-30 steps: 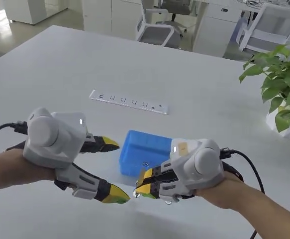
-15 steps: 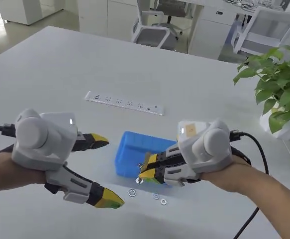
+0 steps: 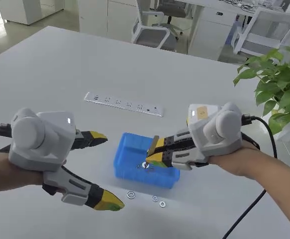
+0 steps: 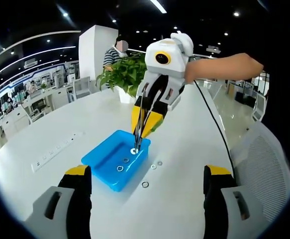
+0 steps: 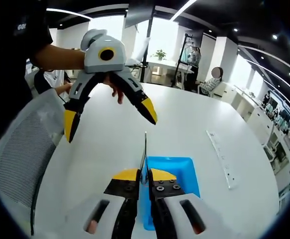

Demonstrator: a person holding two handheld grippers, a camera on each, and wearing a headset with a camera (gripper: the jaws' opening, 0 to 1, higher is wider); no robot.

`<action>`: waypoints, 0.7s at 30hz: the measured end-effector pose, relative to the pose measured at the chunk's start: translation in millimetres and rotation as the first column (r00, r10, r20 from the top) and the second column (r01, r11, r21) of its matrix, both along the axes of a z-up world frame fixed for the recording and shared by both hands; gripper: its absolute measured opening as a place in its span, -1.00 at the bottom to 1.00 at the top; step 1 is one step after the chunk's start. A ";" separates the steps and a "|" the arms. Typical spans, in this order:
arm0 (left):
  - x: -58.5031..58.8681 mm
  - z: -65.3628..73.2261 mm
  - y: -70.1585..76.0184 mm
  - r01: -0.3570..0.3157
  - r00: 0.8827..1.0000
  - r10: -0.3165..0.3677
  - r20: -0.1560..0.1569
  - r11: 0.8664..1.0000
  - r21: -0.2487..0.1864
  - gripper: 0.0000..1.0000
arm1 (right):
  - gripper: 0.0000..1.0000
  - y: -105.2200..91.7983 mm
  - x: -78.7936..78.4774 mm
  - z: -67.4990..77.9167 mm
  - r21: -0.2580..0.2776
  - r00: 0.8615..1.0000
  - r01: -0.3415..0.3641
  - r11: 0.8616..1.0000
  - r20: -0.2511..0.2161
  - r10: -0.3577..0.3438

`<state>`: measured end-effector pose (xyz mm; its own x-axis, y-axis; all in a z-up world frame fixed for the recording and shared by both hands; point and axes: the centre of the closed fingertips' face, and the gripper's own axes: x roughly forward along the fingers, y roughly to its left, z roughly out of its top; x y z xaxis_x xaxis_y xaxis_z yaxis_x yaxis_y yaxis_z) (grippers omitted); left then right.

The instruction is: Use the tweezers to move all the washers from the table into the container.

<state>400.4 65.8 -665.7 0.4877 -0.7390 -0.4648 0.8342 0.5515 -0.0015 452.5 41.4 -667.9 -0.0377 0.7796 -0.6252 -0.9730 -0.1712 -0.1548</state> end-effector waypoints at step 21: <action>8.0 -3.7 4.0 -0.005 1.000 0.005 -0.016 1.000 0.013 0.97 | -0.84 4.0 39.0 -41.9 -0.049 0.999 0.031 0.998 0.013 -0.031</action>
